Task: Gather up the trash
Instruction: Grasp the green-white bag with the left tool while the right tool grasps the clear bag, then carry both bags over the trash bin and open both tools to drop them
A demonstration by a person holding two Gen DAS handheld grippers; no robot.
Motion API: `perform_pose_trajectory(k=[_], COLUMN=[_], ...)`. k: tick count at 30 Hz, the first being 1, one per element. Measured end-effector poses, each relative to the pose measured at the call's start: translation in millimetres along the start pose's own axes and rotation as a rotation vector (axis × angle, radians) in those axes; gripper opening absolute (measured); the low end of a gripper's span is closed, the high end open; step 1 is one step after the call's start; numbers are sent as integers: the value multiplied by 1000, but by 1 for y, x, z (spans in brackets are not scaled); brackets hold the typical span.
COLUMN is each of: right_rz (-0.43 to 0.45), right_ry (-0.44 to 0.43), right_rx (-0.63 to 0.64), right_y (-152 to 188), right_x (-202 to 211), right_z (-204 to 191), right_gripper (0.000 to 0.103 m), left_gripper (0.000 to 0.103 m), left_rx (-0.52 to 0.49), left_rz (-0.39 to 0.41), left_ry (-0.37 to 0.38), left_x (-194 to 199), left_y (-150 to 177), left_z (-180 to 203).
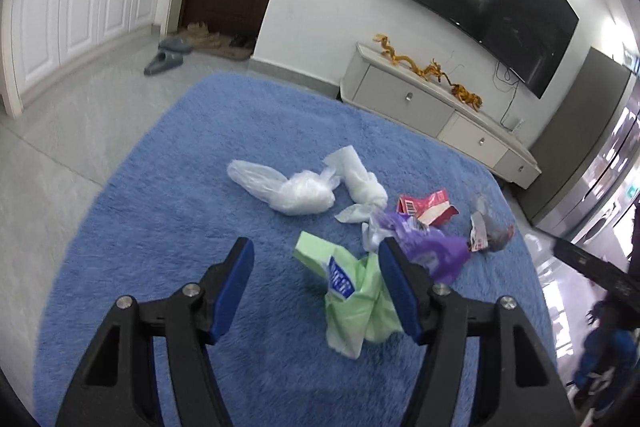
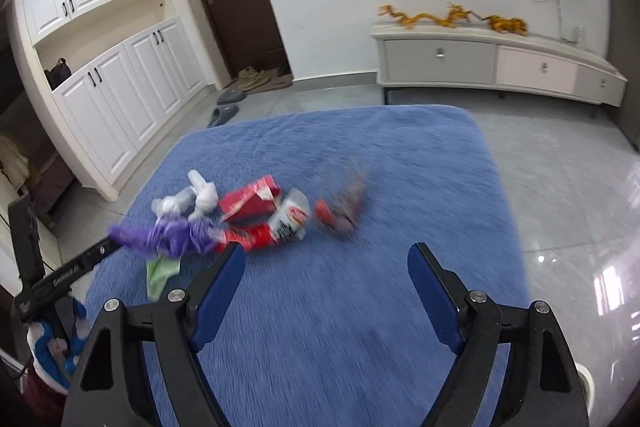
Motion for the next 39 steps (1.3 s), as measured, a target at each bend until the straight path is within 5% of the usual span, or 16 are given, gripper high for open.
perform_pose_trajectory(k=[7, 10, 12, 13, 18, 32, 39], right_rz=[-42, -76, -88, -88, -71, -55, -30], right_ry=[-35, -28, -32, -33, -50, -102, -89], right_rx=[-48, -75, -90, -94, -93, -77, -117], right_y=[-20, -18, -16, -15, -7, 60, 103], right_x=[-68, -88, -95, -96, -82, 27, 79], right_z=[0, 6, 12, 14, 24, 30, 41], right_gripper=[70, 56, 28, 22, 10, 9, 9], left_gripper=[58, 44, 33, 26, 14, 10, 10], left_rx=[88, 93, 90, 88, 43, -28, -89], left_rz=[-65, -90, -87, -87, -74, -25, 12], left_ry=[20, 52, 70, 78, 90, 96, 158], left_x=[-27, -33, -32, -30, -14, 66, 107], left_y=[6, 10, 11, 11, 15, 42, 48], left_z=[-7, -4, -1, 1, 12, 21, 42])
Point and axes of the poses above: each gripper's, at about its wrist camera, not at the fingertips, and x roughly against the way its jaws point, z to its right, y to its underside, the point moved 1 cm from there along -x, roughly the way its jaws point, and after that the axes turned 1 degree about z, right-handed, at the moved point
